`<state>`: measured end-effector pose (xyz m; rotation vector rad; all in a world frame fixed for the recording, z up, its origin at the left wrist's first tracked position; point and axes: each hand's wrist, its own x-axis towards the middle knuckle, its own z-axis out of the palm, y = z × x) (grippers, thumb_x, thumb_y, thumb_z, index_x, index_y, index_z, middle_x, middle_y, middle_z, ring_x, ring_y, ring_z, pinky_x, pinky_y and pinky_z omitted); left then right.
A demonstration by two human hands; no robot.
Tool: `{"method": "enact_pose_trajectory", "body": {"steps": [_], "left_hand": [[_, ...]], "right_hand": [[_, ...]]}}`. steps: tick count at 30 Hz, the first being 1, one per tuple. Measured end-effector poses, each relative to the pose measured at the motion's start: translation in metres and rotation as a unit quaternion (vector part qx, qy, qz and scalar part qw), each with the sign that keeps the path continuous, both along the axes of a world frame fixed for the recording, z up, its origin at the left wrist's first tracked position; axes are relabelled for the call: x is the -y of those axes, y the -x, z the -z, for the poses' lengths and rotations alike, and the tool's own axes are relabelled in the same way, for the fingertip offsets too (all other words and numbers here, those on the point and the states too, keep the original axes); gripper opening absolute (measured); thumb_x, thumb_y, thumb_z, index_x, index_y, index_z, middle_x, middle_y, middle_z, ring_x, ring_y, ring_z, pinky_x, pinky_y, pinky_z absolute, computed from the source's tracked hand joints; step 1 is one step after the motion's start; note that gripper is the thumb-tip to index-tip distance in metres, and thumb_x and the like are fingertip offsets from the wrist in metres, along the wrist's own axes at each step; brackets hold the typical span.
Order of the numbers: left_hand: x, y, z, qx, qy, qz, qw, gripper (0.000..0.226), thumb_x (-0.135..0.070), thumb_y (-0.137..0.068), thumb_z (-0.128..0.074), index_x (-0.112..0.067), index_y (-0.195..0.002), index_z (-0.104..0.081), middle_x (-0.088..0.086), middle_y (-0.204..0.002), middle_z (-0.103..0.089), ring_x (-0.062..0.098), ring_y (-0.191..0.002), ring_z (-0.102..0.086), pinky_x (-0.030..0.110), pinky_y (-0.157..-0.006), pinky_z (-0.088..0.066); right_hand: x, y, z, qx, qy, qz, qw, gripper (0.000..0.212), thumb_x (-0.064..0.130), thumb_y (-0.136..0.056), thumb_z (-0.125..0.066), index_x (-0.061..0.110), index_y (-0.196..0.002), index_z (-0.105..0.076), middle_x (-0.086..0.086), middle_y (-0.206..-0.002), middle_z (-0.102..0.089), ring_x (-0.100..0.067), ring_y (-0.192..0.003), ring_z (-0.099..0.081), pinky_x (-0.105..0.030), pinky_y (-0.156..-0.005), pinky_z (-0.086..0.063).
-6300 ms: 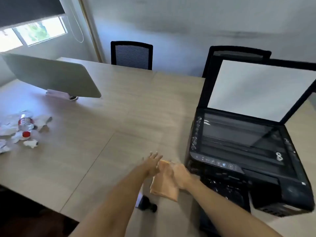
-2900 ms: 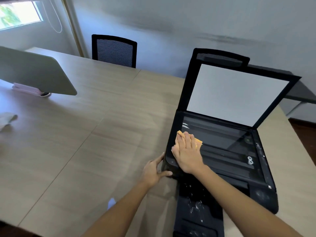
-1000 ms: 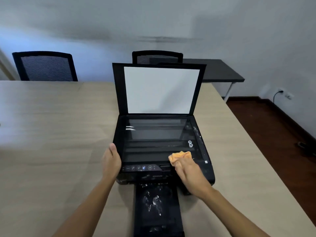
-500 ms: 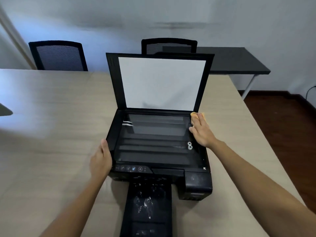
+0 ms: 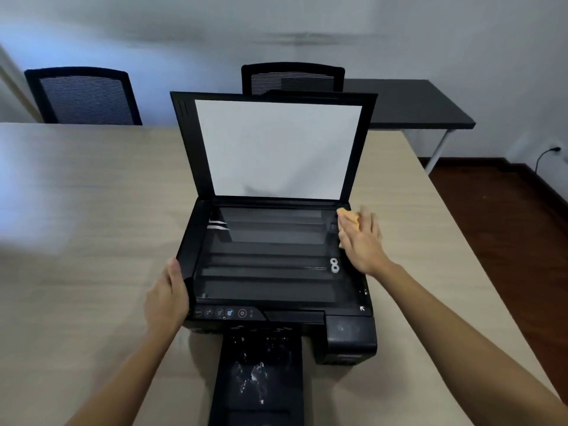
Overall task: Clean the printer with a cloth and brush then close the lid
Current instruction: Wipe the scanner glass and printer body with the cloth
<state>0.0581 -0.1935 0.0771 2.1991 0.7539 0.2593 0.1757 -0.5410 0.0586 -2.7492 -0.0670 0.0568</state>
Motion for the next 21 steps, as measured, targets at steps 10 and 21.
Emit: {"method": "enact_pose_trajectory", "body": {"steps": [10, 21], "left_hand": [[-0.004, 0.000, -0.001, 0.000, -0.013, -0.002, 1.000, 0.059, -0.043, -0.101, -0.019, -0.002, -0.124, -0.055, 0.029, -0.122, -0.059, 0.044, -0.115, -0.053, 0.047, -0.094, -0.040], [-0.004, 0.001, 0.001, -0.012, -0.028, -0.001, 1.000, 0.059, -0.048, -0.099, -0.018, -0.009, -0.121, -0.057, 0.026, -0.121, -0.061, 0.044, -0.113, -0.054, 0.048, -0.093, -0.041]], "right_hand": [[-0.007, 0.066, 0.011, -0.036, -0.126, -0.006, 0.991, 0.061, 0.031, -0.101, -0.026, 0.020, -0.153, 0.004, -0.006, -0.162, -0.005, -0.024, -0.148, -0.013, -0.030, -0.116, -0.014], [-0.009, -0.020, -0.003, -0.066, -0.071, 0.013, 0.995, 0.059, 0.030, -0.100, -0.026, 0.021, -0.152, 0.002, -0.024, -0.154, -0.023, -0.043, -0.127, -0.040, -0.046, -0.107, -0.033]]}}
